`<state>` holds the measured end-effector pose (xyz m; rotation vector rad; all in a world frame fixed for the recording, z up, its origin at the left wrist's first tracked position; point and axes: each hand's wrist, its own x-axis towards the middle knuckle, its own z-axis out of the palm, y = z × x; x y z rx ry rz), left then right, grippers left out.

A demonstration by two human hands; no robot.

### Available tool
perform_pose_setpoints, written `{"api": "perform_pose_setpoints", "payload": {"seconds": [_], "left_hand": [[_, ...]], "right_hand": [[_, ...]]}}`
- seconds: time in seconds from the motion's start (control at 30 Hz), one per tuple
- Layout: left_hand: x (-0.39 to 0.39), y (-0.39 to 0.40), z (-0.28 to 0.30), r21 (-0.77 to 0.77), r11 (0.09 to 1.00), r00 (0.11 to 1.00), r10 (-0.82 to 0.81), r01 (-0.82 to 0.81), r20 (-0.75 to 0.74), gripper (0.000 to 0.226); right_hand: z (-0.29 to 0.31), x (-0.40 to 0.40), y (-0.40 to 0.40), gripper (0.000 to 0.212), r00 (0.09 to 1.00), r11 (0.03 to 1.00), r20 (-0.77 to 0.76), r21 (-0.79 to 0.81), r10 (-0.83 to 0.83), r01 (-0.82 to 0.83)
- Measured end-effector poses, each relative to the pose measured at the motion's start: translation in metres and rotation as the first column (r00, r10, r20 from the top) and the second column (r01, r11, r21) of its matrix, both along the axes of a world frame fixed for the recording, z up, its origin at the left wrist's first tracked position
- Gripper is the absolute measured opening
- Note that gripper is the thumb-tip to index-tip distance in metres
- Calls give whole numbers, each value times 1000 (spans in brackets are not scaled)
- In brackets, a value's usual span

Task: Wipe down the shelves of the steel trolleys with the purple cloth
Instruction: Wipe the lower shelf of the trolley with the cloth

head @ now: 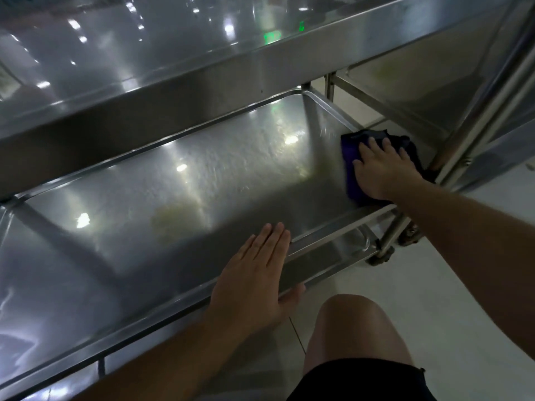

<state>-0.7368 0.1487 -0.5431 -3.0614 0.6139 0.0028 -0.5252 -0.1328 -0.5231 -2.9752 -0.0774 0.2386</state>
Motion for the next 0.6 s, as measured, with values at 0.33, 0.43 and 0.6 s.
{"api": "perform_pose_setpoints", "payload": {"seconds": [0.33, 0.43, 0.6], "left_hand": [[-3, -2, -1, -24, 1000, 999, 12, -11, 45, 94], [-3, -1, -2, -21, 1000, 999, 15, -14, 42, 94], [-6, 2, 1, -52, 999, 999, 9, -7, 37, 89]], "right_hand": [[6, 113, 30, 62, 973, 976, 85, -57, 214, -210], [12, 107, 66, 61, 967, 972, 106, -47, 233, -229], [4, 18, 155, 56, 778, 796, 188, -49, 600, -603]]}}
